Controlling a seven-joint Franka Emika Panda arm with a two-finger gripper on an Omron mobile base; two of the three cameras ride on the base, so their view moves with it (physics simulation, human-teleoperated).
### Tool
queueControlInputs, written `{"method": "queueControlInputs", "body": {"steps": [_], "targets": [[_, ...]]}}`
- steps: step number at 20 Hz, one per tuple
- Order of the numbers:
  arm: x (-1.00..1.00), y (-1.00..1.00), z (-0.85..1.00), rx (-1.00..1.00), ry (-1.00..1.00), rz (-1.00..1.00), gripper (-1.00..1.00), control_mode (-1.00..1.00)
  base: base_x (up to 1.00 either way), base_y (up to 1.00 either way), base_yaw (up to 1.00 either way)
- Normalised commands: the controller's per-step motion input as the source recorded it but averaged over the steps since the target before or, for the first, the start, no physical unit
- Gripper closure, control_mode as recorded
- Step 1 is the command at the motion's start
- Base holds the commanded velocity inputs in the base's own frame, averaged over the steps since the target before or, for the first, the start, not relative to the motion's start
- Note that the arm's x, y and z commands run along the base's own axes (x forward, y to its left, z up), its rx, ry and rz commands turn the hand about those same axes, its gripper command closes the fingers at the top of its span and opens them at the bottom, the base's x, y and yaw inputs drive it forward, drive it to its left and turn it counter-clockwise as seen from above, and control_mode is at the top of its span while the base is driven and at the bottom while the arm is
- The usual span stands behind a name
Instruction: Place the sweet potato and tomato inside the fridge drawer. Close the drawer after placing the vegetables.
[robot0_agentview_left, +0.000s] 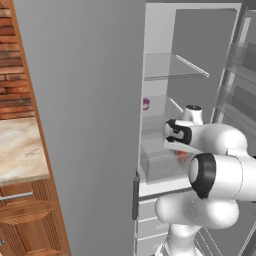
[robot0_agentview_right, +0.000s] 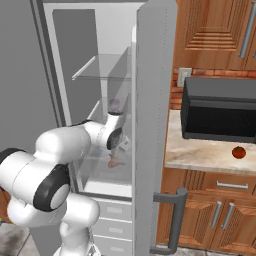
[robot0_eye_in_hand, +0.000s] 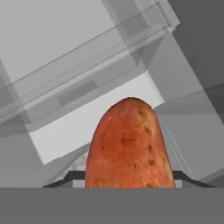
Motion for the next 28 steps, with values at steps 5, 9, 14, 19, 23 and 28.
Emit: {"method": "queueControlInputs", "body": {"steps": [5, 9, 14, 19, 23, 28], "targets": [[-0.47, -0.12, -0.12, 0.00, 0.01, 0.03, 1.00, -1.00, 0.00, 0.00, 0.00], [-0.48, -0.01, 0.00, 0.00, 0.00, 0.02, 1.00, -1.00, 0.00, 0.00, 0.00], [-0.09, 0.04, 0.00, 0.00, 0.06, 0.00, 1.00, -1.00, 0.00, 0.00, 0.00], [0.10, 0.05, -0.07, 0.00, 0.08, 0.00, 1.00, -1.00, 0.00, 0.00, 0.00], [0.13, 0.13, -0.26, -0.02, 0.10, 0.00, 1.00, -1.00, 0.00, 0.00, 0.00], [0.01, 0.02, -0.09, 0.00, 0.06, 0.00, -1.00, -1.00, 0.00, 0.00, 0.00]]}}
